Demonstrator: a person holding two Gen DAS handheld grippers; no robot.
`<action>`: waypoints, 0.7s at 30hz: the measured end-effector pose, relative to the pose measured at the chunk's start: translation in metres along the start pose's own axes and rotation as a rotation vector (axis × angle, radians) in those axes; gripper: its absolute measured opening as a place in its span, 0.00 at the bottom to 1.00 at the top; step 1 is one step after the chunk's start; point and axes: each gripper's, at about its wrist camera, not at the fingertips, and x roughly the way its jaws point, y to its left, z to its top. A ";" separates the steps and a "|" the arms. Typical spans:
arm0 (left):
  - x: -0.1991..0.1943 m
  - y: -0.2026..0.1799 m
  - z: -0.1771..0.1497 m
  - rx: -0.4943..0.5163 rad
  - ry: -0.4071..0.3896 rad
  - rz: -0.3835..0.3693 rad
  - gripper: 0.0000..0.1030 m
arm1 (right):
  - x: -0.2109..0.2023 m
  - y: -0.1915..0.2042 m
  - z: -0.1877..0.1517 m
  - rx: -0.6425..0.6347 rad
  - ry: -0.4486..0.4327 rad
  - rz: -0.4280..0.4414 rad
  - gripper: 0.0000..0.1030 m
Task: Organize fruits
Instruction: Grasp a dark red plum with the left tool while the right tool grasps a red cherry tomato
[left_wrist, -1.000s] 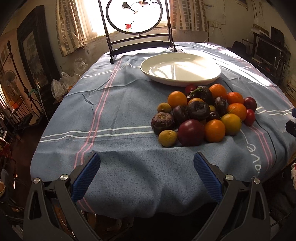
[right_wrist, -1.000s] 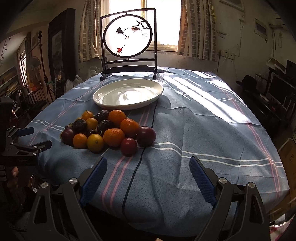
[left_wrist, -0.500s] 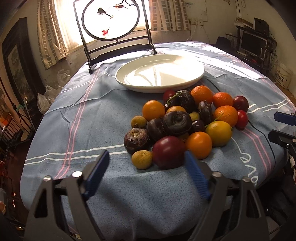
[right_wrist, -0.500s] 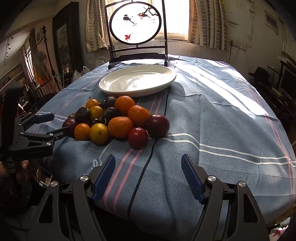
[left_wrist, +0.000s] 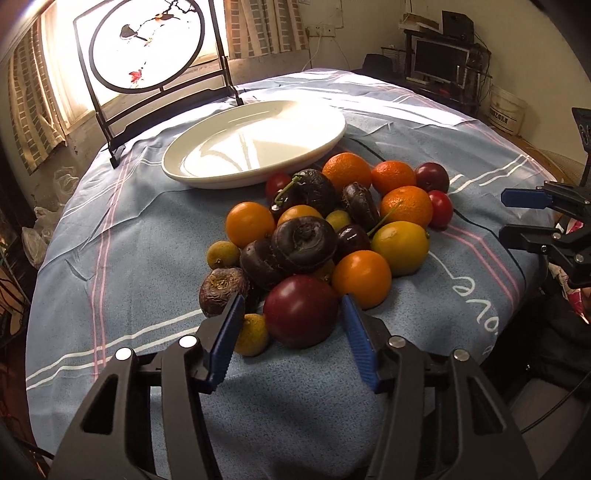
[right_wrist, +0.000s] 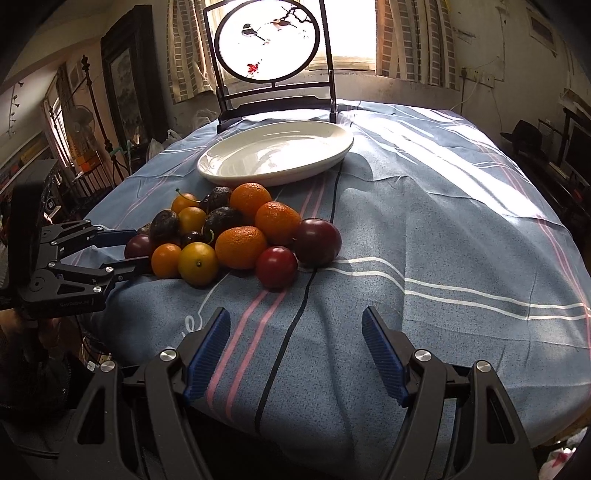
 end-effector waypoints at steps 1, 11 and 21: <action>-0.001 -0.002 -0.001 0.011 -0.004 -0.004 0.44 | 0.000 0.000 0.000 0.004 -0.001 0.002 0.72; -0.009 0.000 -0.003 -0.031 -0.031 -0.012 0.37 | -0.001 0.000 0.004 0.025 0.000 0.017 0.72; -0.058 0.030 -0.002 -0.195 -0.180 -0.011 0.37 | 0.015 0.003 0.020 -0.035 0.007 0.017 0.64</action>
